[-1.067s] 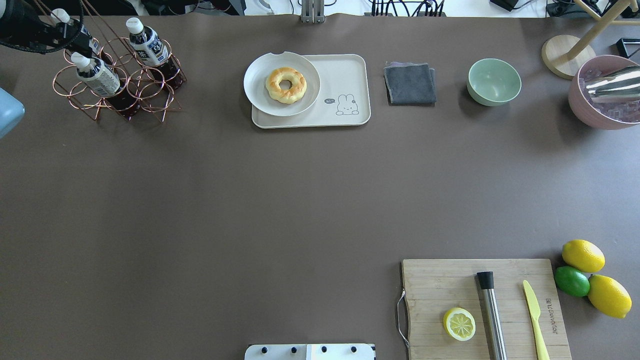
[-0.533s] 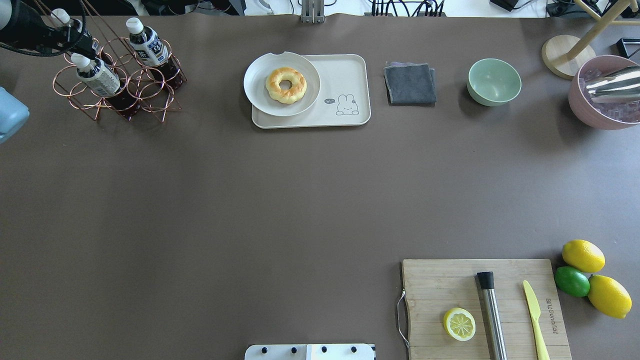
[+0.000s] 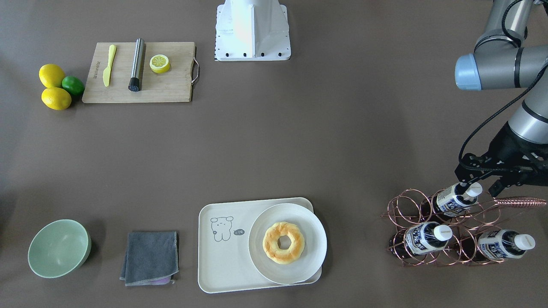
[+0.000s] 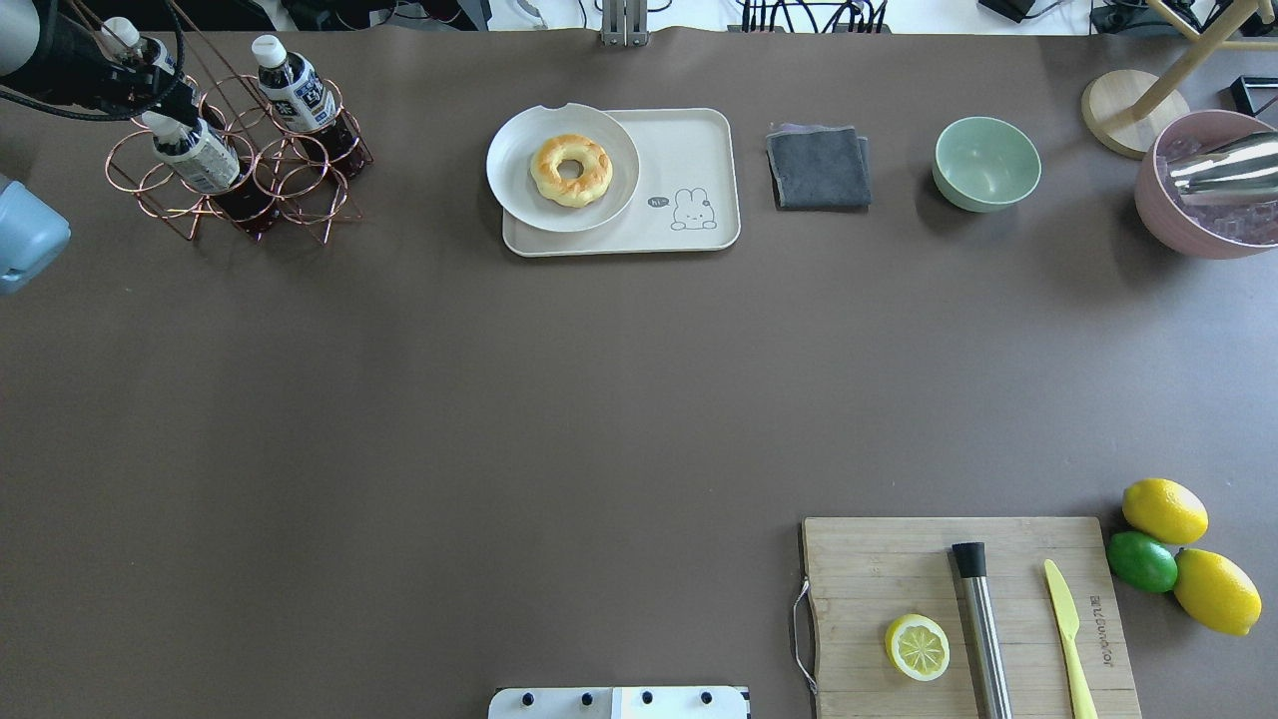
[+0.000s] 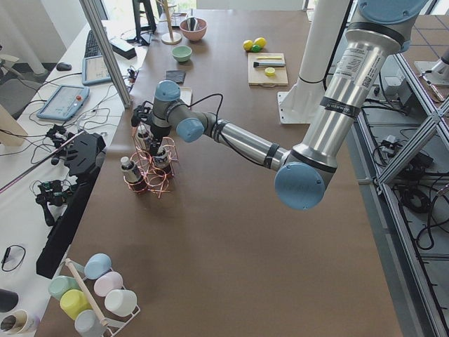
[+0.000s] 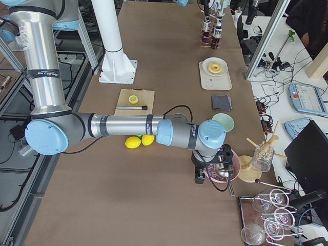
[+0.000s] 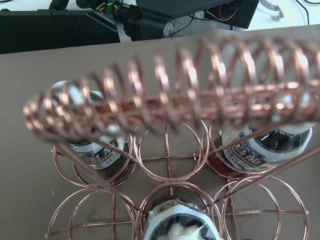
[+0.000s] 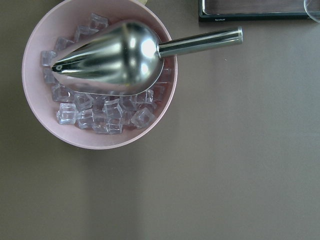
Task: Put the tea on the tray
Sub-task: 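Reach the left gripper down to a tea bottle in the copper rack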
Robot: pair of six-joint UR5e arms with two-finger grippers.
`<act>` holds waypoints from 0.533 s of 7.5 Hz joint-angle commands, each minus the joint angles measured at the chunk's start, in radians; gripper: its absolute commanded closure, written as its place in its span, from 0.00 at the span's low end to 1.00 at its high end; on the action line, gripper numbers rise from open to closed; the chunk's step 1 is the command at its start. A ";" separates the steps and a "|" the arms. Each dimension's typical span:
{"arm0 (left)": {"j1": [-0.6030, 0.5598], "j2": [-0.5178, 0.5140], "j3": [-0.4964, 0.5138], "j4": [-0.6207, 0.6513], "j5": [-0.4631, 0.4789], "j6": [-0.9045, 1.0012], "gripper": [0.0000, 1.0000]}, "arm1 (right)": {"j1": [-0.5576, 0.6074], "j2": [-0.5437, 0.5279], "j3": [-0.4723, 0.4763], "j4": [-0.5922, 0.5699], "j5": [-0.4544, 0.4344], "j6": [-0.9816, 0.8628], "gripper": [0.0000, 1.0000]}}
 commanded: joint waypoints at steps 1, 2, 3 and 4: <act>0.001 -0.001 -0.004 0.001 0.000 0.003 0.31 | 0.000 -0.001 -0.003 0.000 0.001 -0.002 0.00; 0.001 0.001 -0.009 0.001 0.000 0.001 0.37 | 0.000 0.001 -0.003 0.000 -0.001 -0.002 0.00; 0.001 0.002 -0.012 0.001 0.000 0.001 0.42 | 0.000 0.001 -0.003 0.000 0.001 -0.002 0.00; 0.001 0.002 -0.012 0.001 0.000 0.000 0.45 | 0.000 0.001 -0.003 0.000 0.001 -0.002 0.00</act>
